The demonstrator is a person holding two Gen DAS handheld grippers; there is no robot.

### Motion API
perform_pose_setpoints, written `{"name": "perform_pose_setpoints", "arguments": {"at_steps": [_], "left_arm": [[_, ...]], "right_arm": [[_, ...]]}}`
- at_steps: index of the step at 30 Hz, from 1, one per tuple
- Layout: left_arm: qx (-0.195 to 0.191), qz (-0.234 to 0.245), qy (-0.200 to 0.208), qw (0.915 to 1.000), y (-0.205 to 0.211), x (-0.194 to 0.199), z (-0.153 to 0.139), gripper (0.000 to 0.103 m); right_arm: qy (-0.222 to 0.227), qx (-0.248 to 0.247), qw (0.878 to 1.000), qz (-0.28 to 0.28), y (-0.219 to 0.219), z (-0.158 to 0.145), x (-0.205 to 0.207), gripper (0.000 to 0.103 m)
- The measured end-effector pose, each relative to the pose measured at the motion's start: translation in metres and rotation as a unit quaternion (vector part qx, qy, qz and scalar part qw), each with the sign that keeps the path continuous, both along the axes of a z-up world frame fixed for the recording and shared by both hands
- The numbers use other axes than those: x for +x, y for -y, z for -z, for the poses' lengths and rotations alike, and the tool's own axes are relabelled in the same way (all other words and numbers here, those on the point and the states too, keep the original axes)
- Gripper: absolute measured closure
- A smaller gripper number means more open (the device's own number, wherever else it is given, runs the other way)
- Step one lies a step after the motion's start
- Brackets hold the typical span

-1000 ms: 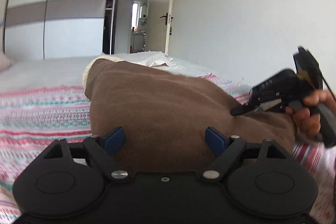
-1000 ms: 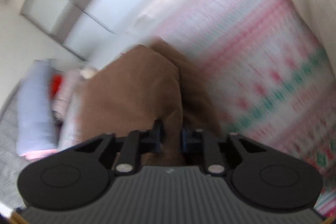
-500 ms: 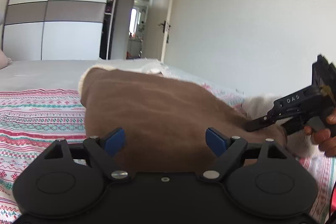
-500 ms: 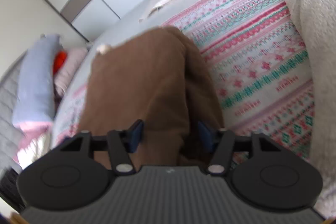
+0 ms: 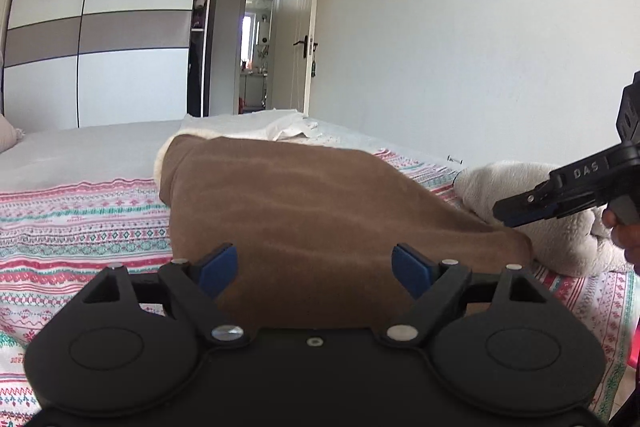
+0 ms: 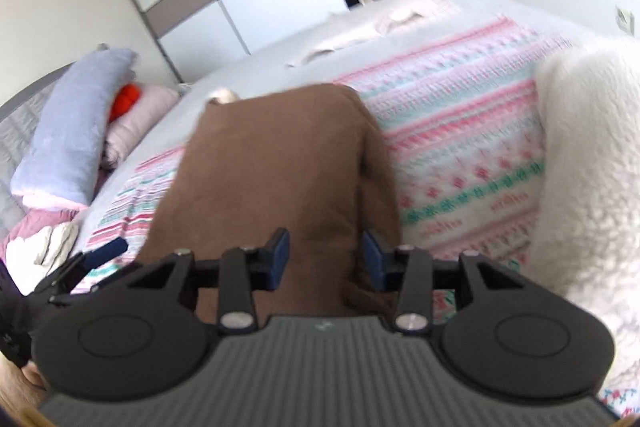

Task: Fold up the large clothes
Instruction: 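Lower the folded end onto the coat and open both grippers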

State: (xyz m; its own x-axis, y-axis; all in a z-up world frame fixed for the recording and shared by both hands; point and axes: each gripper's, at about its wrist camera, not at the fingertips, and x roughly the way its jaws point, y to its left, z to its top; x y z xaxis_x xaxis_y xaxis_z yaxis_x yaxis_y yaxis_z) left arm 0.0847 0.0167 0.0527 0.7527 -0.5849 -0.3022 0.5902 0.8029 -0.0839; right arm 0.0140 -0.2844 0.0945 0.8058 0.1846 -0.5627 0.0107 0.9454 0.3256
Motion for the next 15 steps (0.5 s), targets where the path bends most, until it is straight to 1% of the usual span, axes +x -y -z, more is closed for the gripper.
{"name": "perform_pose_setpoints", "arguments": {"at_steps": [2,3,4,6,12,15], "left_arm": [[0.010,0.004,-0.019,0.9998,0.004,0.001,0.003,0.019],[0.022,0.004,-0.032,0.9992,0.007,0.003,0.007,0.019],[0.035,0.003,-0.035,0.9988,0.009,0.003,0.011,0.019],[0.067,-0.001,-0.018,0.9976,0.015,-0.005,0.014,0.019],[0.058,-0.017,-0.045,0.9971,0.004,-0.014,0.016,0.019],[0.066,-0.029,-0.057,0.9958,0.002,-0.023,0.015,0.019]], "right_arm": [[-0.015,-0.036,0.999,0.000,-0.010,0.006,0.003,0.064],[-0.024,-0.051,0.998,0.002,-0.014,0.010,0.004,0.064],[-0.031,-0.058,0.998,0.002,-0.016,0.011,0.003,0.064],[-0.038,-0.067,0.997,0.000,-0.018,0.014,0.000,0.064],[-0.037,-0.091,0.995,0.000,-0.023,0.017,-0.017,0.063],[-0.032,-0.113,0.993,0.004,-0.029,0.016,-0.026,0.063]]}}
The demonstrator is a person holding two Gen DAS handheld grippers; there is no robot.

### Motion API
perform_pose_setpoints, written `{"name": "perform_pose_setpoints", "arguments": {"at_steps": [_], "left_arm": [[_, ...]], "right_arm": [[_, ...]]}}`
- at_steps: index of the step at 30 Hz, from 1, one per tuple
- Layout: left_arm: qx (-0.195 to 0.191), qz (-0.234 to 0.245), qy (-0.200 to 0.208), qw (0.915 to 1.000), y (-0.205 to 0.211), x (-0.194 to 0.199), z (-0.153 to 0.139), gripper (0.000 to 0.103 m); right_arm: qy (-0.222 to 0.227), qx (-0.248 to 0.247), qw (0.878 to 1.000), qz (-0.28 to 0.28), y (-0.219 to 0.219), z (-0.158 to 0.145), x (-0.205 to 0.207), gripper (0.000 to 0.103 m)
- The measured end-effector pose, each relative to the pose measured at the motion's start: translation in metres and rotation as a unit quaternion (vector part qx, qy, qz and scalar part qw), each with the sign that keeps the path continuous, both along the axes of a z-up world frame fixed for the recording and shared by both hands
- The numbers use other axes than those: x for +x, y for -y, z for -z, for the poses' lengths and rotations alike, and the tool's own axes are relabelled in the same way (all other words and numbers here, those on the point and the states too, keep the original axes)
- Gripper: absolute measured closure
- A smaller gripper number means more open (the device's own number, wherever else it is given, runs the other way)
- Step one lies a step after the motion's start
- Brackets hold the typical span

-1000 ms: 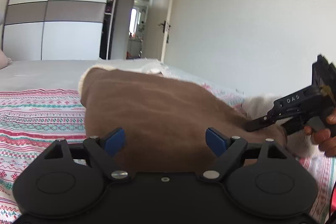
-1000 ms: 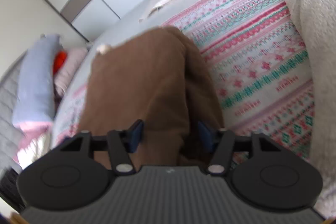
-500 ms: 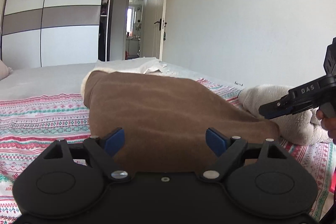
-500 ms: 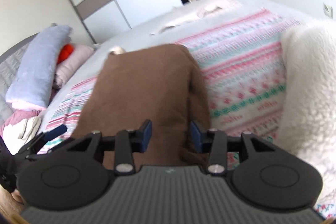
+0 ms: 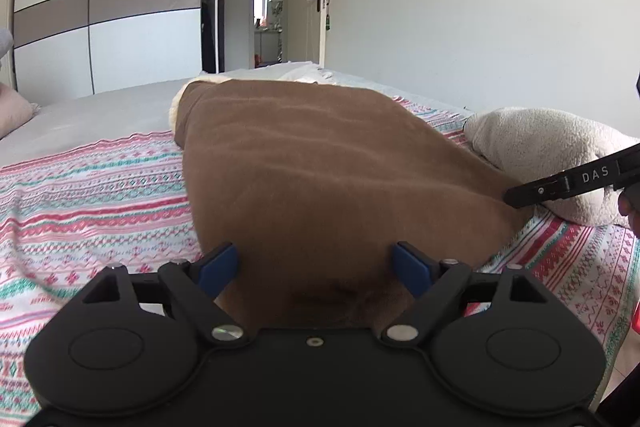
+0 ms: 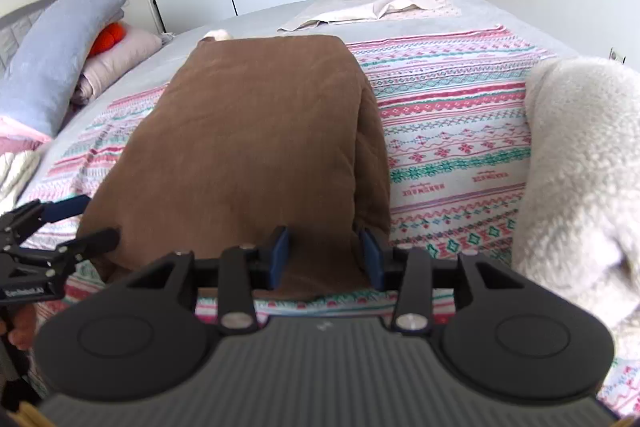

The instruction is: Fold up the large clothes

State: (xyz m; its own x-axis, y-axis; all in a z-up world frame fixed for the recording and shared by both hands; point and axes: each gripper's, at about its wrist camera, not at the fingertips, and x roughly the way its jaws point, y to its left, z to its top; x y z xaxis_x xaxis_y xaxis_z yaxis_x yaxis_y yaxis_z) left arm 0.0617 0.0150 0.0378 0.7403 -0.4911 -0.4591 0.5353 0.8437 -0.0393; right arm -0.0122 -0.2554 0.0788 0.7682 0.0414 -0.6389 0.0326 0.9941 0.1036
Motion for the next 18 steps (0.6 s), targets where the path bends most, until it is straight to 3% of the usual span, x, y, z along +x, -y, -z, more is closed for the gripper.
{"name": "perform_pose_setpoints", "arguments": {"at_steps": [3,7,10,11,13,17,18], "left_arm": [[0.001,-0.021,-0.019,0.9996,-0.002,-0.009,-0.001,0.019],[-0.012,-0.068,-0.039,0.9968,-0.008,-0.022,-0.010,0.016],[-0.025,-0.089,-0.049,0.9945,-0.012,-0.032,-0.014,0.009],[-0.026,-0.094,-0.049,0.9940,-0.012,-0.034,-0.014,0.009],[-0.020,-0.105,-0.054,0.9928,-0.012,-0.037,-0.014,0.007],[-0.001,-0.138,-0.060,0.9886,-0.010,-0.041,-0.010,0.005],[0.004,-0.148,-0.061,0.9871,-0.010,-0.042,-0.010,0.004]], "right_arm": [[0.005,-0.020,1.000,0.005,-0.010,-0.003,-0.010,0.061],[0.010,-0.008,1.000,0.005,-0.022,-0.004,-0.023,0.061],[0.020,-0.023,0.999,0.010,-0.036,-0.006,-0.031,0.043],[0.024,-0.029,0.999,0.010,-0.040,-0.007,-0.034,0.042],[0.031,-0.037,0.999,0.011,-0.048,-0.008,-0.038,0.038],[0.046,-0.055,0.997,0.023,-0.061,-0.009,-0.046,0.016],[0.051,-0.060,0.996,0.027,-0.064,-0.009,-0.048,0.014]]}}
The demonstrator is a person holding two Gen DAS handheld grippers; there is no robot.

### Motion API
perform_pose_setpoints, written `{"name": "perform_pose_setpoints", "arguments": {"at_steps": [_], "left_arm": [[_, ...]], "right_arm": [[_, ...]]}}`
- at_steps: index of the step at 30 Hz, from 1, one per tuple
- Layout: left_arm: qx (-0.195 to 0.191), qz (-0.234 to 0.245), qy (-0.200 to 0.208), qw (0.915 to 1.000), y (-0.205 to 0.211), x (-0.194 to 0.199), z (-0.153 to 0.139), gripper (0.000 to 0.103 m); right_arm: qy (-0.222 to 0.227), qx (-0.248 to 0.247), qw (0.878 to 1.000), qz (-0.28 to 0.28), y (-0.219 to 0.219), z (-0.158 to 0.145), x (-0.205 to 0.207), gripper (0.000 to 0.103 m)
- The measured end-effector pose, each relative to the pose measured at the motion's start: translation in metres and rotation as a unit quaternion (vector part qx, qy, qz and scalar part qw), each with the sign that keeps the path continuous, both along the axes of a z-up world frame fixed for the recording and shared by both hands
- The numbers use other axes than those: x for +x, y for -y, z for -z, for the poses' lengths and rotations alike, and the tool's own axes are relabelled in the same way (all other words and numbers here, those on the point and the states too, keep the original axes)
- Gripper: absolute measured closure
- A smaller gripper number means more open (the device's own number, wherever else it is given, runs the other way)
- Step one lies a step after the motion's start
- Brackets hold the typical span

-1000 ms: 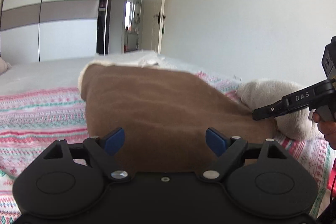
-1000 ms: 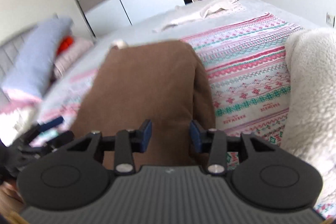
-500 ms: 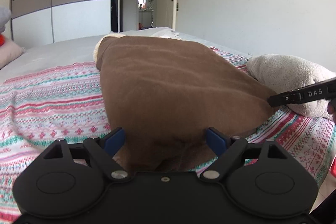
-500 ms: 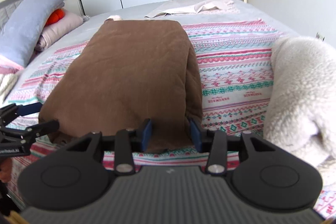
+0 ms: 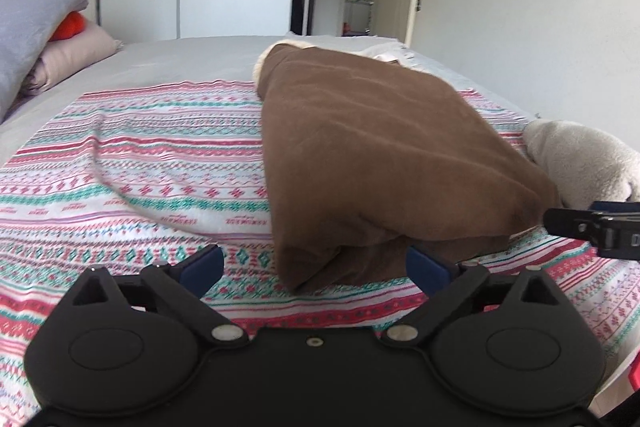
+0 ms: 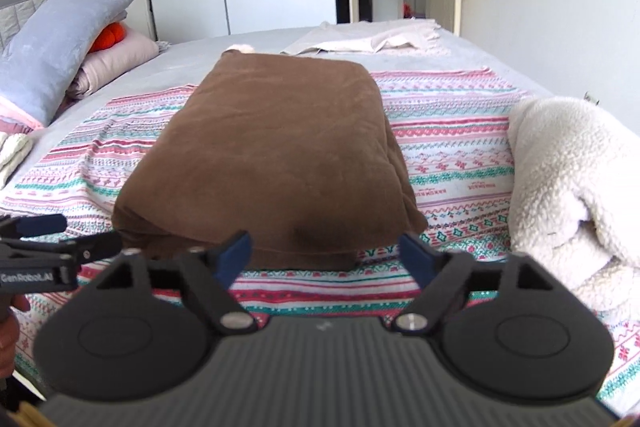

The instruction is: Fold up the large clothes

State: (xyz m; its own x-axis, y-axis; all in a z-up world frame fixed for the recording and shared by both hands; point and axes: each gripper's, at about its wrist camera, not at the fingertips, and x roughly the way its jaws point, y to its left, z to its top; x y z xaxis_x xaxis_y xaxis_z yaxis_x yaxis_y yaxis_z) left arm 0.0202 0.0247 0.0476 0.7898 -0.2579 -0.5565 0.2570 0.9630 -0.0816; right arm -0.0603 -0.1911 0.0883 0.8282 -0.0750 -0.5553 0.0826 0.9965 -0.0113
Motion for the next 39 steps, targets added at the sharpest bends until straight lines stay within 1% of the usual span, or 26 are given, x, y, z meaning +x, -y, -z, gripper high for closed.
{"name": "perform_pose_setpoints", "arguments": {"at_steps": [3,5,9,12,15,17,19,23,26,39], "left_arm": [[0.016,-0.031,-0.003,0.9994,0.000,-0.001,0.001,0.000],[0.020,-0.047,-0.005,0.9987,-0.002,-0.002,0.001,0.000],[0.021,-0.071,-0.020,0.9971,-0.004,-0.001,0.002,0.000],[0.037,-0.084,-0.031,0.9953,-0.002,0.001,0.004,0.000],[0.046,-0.097,-0.037,0.9936,-0.001,0.001,0.006,0.000],[0.054,-0.100,-0.038,0.9928,0.001,0.001,0.006,0.000],[0.060,-0.103,-0.037,0.9922,0.004,0.000,0.006,0.000],[0.068,-0.093,-0.038,0.9926,0.010,-0.001,0.006,0.000],[0.071,-0.089,-0.042,0.9926,0.014,0.000,0.009,0.000],[0.082,-0.082,-0.052,0.9919,0.022,0.002,0.016,0.000]], "right_arm": [[0.009,-0.006,1.000,0.015,-0.004,0.000,-0.003,0.007],[0.013,-0.001,1.000,0.024,-0.005,0.001,-0.003,0.001],[0.002,0.000,0.999,0.034,-0.006,0.007,0.004,0.000],[-0.011,-0.008,0.998,0.057,-0.008,0.012,0.012,0.000],[-0.031,0.002,0.997,0.070,-0.006,0.017,0.019,0.000],[-0.050,0.009,0.996,0.076,-0.005,0.021,0.023,0.000],[-0.062,0.003,0.995,0.083,-0.008,0.025,0.027,0.000],[-0.066,-0.031,0.994,0.086,-0.017,0.029,0.029,0.000],[-0.067,-0.042,0.993,0.082,-0.021,0.031,0.030,0.000],[-0.074,-0.033,0.994,0.076,-0.019,0.033,0.031,0.000]]}}
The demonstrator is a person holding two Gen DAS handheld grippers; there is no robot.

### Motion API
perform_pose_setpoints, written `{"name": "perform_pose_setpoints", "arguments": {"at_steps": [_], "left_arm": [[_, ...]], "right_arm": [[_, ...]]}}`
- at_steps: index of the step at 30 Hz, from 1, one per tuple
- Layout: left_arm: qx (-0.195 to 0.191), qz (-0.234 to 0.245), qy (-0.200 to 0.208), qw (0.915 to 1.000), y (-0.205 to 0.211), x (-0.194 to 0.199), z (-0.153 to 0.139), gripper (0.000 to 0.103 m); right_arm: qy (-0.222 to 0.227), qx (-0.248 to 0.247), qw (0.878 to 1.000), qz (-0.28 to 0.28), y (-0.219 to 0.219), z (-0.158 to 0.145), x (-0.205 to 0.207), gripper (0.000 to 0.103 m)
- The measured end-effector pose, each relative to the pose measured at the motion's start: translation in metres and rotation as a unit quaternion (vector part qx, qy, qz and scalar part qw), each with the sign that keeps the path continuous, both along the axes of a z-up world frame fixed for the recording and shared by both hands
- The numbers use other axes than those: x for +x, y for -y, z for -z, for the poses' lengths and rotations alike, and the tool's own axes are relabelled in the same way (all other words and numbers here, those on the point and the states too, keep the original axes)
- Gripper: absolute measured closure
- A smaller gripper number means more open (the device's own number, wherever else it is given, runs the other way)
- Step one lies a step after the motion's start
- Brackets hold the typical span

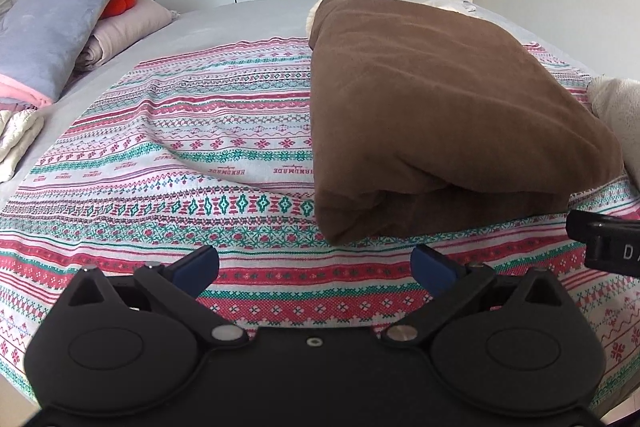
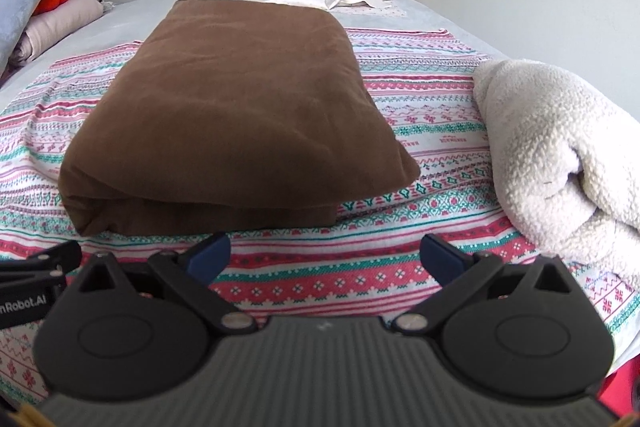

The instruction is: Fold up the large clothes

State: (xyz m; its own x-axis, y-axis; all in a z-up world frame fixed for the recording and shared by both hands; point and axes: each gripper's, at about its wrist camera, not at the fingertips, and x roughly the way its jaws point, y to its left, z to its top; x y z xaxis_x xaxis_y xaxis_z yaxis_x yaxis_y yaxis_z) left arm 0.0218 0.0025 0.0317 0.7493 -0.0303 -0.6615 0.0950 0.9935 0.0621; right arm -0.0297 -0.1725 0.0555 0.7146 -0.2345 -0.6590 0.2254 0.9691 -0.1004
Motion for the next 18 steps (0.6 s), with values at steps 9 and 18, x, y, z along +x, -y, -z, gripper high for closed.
{"name": "perform_pose_setpoints", "arguments": {"at_steps": [9,18], "left_arm": [[0.000,0.001,-0.001,1.0000,0.0018,-0.0008,0.0007,0.000],[-0.001,0.003,-0.002,1.0000,0.0004,-0.0012,0.0007,0.000]], "right_arm": [[-0.004,0.002,1.000,-0.002,-0.0007,0.0015,0.0003,0.000],[-0.007,0.001,1.000,-0.004,-0.0025,0.0033,0.0016,0.000]]}}
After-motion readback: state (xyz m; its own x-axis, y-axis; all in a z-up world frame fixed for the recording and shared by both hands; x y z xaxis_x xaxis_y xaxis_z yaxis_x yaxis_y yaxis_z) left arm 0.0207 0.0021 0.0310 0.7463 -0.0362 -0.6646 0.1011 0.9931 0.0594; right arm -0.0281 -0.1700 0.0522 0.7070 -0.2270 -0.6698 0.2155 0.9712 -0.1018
